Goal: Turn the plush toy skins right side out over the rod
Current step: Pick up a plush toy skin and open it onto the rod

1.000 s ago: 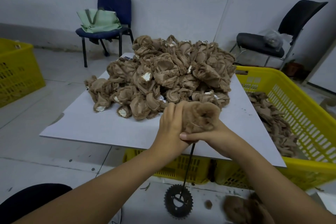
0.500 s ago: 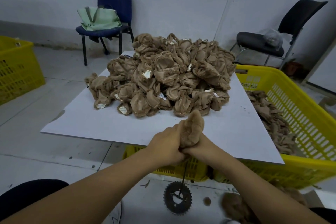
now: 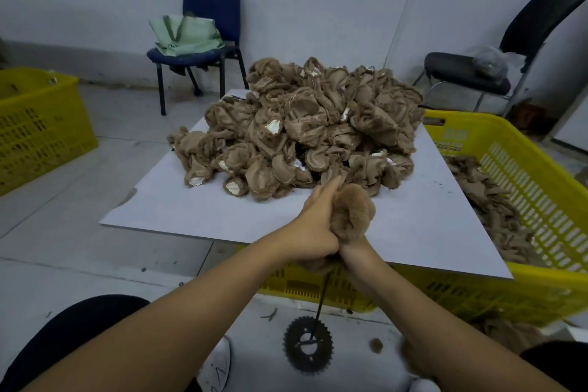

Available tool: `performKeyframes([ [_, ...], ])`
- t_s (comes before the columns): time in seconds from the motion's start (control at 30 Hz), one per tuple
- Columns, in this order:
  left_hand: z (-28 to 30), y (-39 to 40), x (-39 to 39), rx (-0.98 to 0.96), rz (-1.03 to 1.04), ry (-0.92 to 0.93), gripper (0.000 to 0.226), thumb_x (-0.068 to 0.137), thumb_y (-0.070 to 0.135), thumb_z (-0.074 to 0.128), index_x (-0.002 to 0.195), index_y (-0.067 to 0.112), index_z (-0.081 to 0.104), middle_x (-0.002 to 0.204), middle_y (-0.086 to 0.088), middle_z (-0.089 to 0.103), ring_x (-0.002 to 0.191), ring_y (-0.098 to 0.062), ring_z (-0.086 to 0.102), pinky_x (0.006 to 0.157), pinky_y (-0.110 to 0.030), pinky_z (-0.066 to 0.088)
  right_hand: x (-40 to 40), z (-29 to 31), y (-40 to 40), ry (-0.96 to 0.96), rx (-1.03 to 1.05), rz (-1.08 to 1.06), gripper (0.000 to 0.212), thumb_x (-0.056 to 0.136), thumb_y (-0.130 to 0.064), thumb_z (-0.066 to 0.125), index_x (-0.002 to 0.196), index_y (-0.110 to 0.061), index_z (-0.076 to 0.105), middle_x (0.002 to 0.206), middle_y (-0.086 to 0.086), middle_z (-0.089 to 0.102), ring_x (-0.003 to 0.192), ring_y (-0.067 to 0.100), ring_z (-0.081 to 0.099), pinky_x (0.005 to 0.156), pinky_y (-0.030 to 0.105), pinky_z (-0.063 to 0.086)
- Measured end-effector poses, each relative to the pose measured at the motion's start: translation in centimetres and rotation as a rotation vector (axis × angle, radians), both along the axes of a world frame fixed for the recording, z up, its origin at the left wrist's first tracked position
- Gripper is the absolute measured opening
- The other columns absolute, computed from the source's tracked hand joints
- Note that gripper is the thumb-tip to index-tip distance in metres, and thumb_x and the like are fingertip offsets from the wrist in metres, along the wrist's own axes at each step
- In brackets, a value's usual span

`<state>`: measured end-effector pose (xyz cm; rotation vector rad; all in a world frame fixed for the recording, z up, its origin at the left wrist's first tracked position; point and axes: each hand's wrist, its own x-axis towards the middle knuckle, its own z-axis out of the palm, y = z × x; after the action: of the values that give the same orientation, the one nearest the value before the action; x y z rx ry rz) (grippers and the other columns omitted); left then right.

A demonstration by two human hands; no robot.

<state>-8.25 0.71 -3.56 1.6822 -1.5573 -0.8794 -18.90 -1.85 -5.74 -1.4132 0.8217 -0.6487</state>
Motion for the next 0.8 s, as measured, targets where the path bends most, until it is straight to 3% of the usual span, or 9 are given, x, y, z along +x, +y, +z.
performKeyframes([
  [0.1,-0.2,0.6,1.3,0.015,-0.087,-0.031,0.077,0.067,-0.006,0.075,0.130,0.024,0.043,0.120,0.001,0.055,0.110,-0.002,0.059,0.085,-0.023,0.055,0.2,0.3,0.8,0.164,-0.023,0.055,0.018,0.104,-0.003,0.041,0.108,-0.001,0.059,0.107,0.024,0.056,0.107,0.032,0.055,0.094,0.042,0.048],
  [0.2,-0.3,1.6,2.3,0.001,-0.055,-0.162,0.068,0.062,0.008,0.086,0.114,0.028,0.050,0.106,0.004,0.060,0.101,-0.015,0.062,0.083,-0.035,0.057,0.0,1.0,1.4,0.170,-0.063,0.099,0.018,0.102,-0.008,0.049,0.111,0.004,0.059,0.105,0.022,0.060,0.101,0.031,0.059,0.089,0.042,0.051],
  [0.3,0.6,2.2,1.6,-0.163,0.063,-0.250,0.072,0.058,0.032,0.084,0.121,0.030,0.050,0.112,0.002,0.051,0.104,-0.020,0.052,0.085,-0.049,0.053,-0.2,2.4,0.6,0.091,-0.173,-0.017,0.012,0.098,0.003,0.052,0.109,0.000,0.056,0.097,0.002,0.056,0.092,0.008,0.055,0.080,0.018,0.048],
  [0.4,2.1,2.6,0.3,-0.386,0.152,-0.339,0.072,0.066,0.034,0.081,0.129,0.037,0.045,0.110,0.013,0.039,0.103,-0.014,0.044,0.083,-0.046,0.051,-1.0,4.4,-0.3,0.095,-0.565,-0.099,0.029,0.085,0.013,0.066,0.111,0.007,0.056,0.087,-0.008,0.046,0.081,0.000,0.050,0.073,0.005,0.041],
  [0.47,2.9,2.7,-0.2,-0.464,0.162,-0.429,0.073,0.070,0.035,0.077,0.134,0.037,0.041,0.115,0.013,0.041,0.104,-0.013,0.044,0.082,-0.043,0.049,-1.8,5.0,-0.8,0.035,-0.693,-0.115,0.039,0.077,0.006,0.077,0.108,-0.002,0.055,0.093,-0.013,0.048,0.085,-0.011,0.057,0.074,-0.001,0.039],
  [0.53,3.4,2.7,-0.3,-0.408,0.140,-0.451,0.071,0.074,0.037,0.073,0.136,0.036,0.039,0.120,0.013,0.045,0.111,-0.015,0.047,0.081,-0.039,0.049,-2.3,4.9,-0.8,-0.096,-0.634,-0.059,0.055,0.076,0.007,0.078,0.119,-0.012,0.050,0.112,-0.011,0.053,0.102,-0.021,0.054,0.086,0.003,0.042],
  [0.63,3.8,3.0,0.4,-0.247,0.107,-0.301,0.069,0.075,0.037,0.076,0.135,0.034,0.041,0.122,0.011,0.055,0.112,-0.016,0.057,0.083,-0.045,0.054,-2.7,4.5,0.1,-0.304,-0.339,-0.016,0.074,0.076,0.003,0.078,0.138,-0.021,0.047,0.132,-0.003,0.057,0.122,0.004,0.057,0.098,0.029,0.052],
  [0.73,3.5,3.4,0.0,-0.202,0.090,-0.355,0.064,0.078,0.029,0.074,0.131,0.032,0.039,0.107,0.009,0.063,0.091,-0.015,0.064,0.071,-0.045,0.058,-2.6,4.2,0.6,-0.279,-0.397,-0.076,0.073,0.069,-0.031,0.089,0.133,-0.028,0.052,0.124,-0.021,0.062,0.117,-0.004,0.058,0.091,0.015,0.051],
  [0.8,2.8,3.5,-0.9,-0.117,0.099,-0.486,0.054,0.078,0.027,0.071,0.124,0.026,0.044,0.094,0.008,0.063,0.078,-0.016,0.063,0.063,-0.040,0.056,-2.4,3.9,0.6,-0.277,-0.351,-0.117,0.066,0.066,-0.035,0.089,0.124,-0.027,0.059,0.113,-0.021,0.068,0.108,-0.005,0.063,0.084,0.010,0.050],
])
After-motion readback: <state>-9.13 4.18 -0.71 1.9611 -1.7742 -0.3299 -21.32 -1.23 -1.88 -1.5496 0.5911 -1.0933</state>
